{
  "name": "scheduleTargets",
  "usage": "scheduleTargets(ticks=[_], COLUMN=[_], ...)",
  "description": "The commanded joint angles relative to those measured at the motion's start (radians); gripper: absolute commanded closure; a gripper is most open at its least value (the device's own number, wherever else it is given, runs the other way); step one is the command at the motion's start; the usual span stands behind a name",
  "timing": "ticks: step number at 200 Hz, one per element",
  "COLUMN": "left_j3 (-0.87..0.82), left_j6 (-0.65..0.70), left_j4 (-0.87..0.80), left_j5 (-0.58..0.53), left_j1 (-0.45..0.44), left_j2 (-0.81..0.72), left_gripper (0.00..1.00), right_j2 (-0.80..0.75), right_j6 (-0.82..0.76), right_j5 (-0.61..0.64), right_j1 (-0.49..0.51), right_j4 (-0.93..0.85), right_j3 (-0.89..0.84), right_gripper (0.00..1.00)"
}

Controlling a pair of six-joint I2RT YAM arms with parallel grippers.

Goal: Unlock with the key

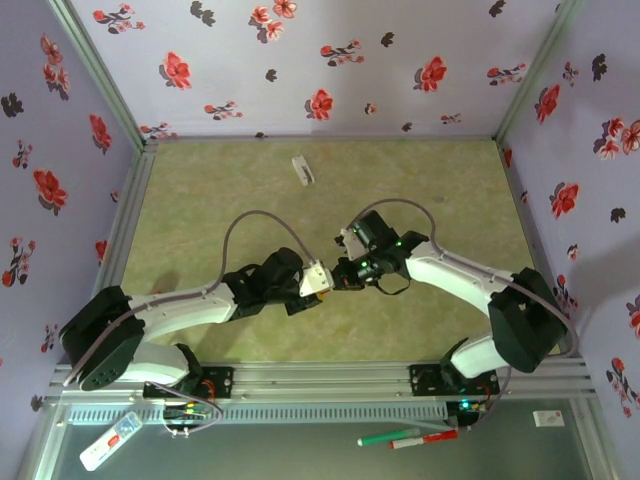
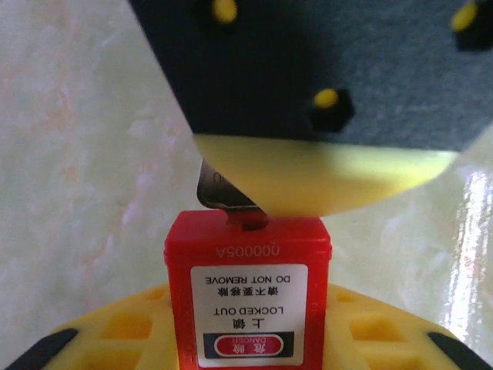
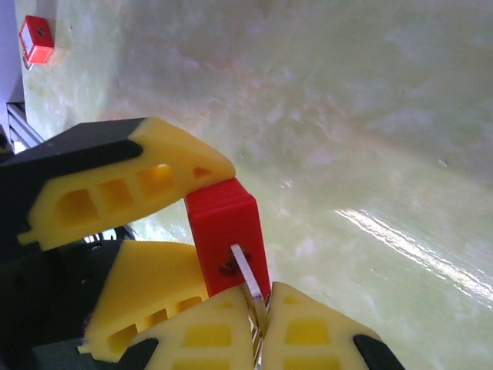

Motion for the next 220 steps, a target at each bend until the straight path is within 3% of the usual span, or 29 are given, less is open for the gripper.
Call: scheduleTargets(ticks=[1,15,50,84,99,132,150,176,202,220], left_j3=[0.143,0.165,0.144,0.161,0.177,0.137,0.131,0.121,0.112,0.106], left_j6=[-0.130,-0.188,-0.133,0.014,0.126,0.377,0.521,0.604,0.585,0.527], left_j4=[0.807,0.778,0.751,0.604,0.527,0.663,0.773,0.876,0.872,0.810], left_j5=[0.283,0.351,0.329,0.306,0.214,-0.166,-0.292,-0.338,-0.347,-0.326], left_j1=[0.001,0.031,0.033,-0.001,-0.046,-0.125,-0.158,-0.173,-0.171,-0.162], left_j2=[-0.073,-0.061,-0.060,-0.056,-0.048,0.028,0.114,0.193,0.207,0.188], left_gripper=[1.00,1.00,1.00,1.00,1.00,1.00,1.00,1.00,1.00,1.00], right_j2=[-0.002,-0.010,-0.018,-0.025,0.013,0.061,0.075,0.082,0.073,0.057], right_j6=[-0.082,-0.153,-0.155,-0.182,-0.194,0.225,0.475,0.626,0.827,0.857], right_j5=[-0.252,-0.210,-0.235,-0.288,-0.276,-0.290,-0.290,-0.276,-0.276,-0.270], right_j1=[0.095,0.092,0.056,0.033,0.013,-0.022,-0.029,-0.035,-0.060,-0.079], right_j4=[0.166,0.102,0.045,-0.016,-0.093,0.204,0.408,0.481,0.685,0.714], right_j3=[-0.027,-0.029,-0.015,0.019,0.056,-0.018,-0.063,-0.063,-0.141,-0.164], right_gripper=[1.00,1.00,1.00,1.00,1.00,1.00,1.00,1.00,1.00,0.97])
